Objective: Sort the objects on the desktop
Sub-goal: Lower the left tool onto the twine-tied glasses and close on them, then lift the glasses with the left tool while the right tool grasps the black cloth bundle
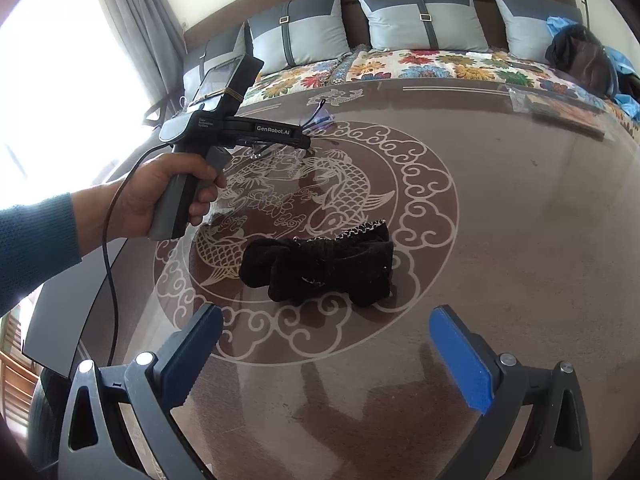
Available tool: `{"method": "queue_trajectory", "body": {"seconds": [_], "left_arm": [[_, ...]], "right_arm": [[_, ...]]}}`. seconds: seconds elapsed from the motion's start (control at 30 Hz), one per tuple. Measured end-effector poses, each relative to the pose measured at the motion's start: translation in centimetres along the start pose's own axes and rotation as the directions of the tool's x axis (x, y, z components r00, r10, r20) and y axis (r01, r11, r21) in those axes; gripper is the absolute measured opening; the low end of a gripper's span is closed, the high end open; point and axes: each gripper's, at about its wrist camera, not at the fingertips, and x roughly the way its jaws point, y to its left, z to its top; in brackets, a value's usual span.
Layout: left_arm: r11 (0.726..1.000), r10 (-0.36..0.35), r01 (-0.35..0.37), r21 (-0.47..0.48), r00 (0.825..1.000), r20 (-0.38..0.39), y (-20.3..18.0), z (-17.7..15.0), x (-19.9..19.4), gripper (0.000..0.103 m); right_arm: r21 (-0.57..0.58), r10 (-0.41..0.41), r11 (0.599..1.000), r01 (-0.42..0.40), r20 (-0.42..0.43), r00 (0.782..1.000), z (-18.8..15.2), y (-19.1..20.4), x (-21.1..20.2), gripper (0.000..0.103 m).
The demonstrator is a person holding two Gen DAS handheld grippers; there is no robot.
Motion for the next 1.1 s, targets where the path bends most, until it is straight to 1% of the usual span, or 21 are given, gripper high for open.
{"method": "queue_trajectory", "body": {"seconds": [0.07, 0.1, 0.13, 0.17, 0.23, 0.27, 0.3, 0.33, 0.37, 0.47, 0.63, 0.83, 1.1], "left_arm": [[1.0, 0.008, -0.008, -0.008, 1.0, 0.017, 0.0, -0.1, -0.1, 0.102], [1.0, 0.01, -0.01, -0.011, 0.999, 0.031, 0.0, -0.2, -0.3, 0.094], [1.0, 0.013, -0.012, -0.014, 0.999, 0.044, -0.1, -0.2, -0.5, 0.083], [1.0, 0.016, -0.015, -0.02, 0.999, 0.052, -0.1, -0.2, -0.7, 0.077], [0.999, 0.022, -0.021, -0.024, 0.998, 0.06, -0.1, -0.2, -1.0, 0.052], [0.999, 0.024, -0.023, -0.023, 0.998, 0.06, -0.2, -0.2, -1.1, 0.047], [0.999, 0.029, -0.027, -0.021, 0.998, 0.061, -0.3, -0.3, -1.2, 0.038], [0.999, 0.035, -0.034, -0.019, 0.998, 0.061, -0.5, -0.4, -1.3, 0.032], [0.999, 0.043, -0.042, -0.019, 0.997, 0.063, -0.6, -0.6, -1.5, 0.03], [0.997, 0.068, -0.065, -0.04, 0.995, 0.072, -0.7, -1.5, -2.0, 0.03], [0.994, 0.074, -0.067, -0.087, 0.995, 0.074, 0.1, -4.4, -3.5, 0.03], [0.993, 0.078, -0.072, -0.093, 0.995, 0.064, 1.3, -9.7, -6.6, 0.03], [0.989, 0.097, -0.088, -0.116, 0.993, 0.071, 1.9, -18.0, -11.5, 0.03]], "right_arm": [[0.003, 0.001, 1.0, -0.001, -0.003, 1.0, 0.0, -0.1, 0.0, 0.103], [0.004, 0.001, 1.0, -0.001, -0.003, 1.0, 0.0, -0.2, 0.1, 0.103], [0.006, 0.0, 1.0, 0.0, -0.002, 1.0, 0.1, -0.2, 0.0, 0.103], [0.008, 0.0, 1.0, 0.0, -0.001, 1.0, 0.1, -0.3, 0.0, 0.103], [0.011, -0.001, 1.0, 0.001, 0.005, 1.0, 0.2, -0.4, 0.0, 0.103], [0.013, -0.001, 1.0, 0.001, 0.007, 1.0, 0.2, -0.5, -0.1, 0.103], [0.014, -0.002, 1.0, 0.001, 0.01, 1.0, 0.2, -0.5, -0.1, 0.103], [0.015, -0.002, 1.0, 0.002, 0.012, 1.0, 0.3, -0.6, -0.2, 0.103], [0.016, -0.003, 1.0, 0.002, 0.014, 1.0, 0.3, -0.7, -0.2, 0.103], [0.019, -0.007, 1.0, 0.006, 0.02, 1.0, 0.4, -0.9, -0.3, 0.103], [0.031, -0.014, 0.999, 0.013, 0.033, 0.999, 0.5, -1.5, -0.5, 0.103], [0.067, -0.015, 0.998, 0.011, 0.053, 0.999, 0.8, -2.5, -1.0, 0.103], [0.07, -0.022, 0.997, 0.018, 0.063, 0.998, 0.5, -2.5, -1.0, 0.103]]}}
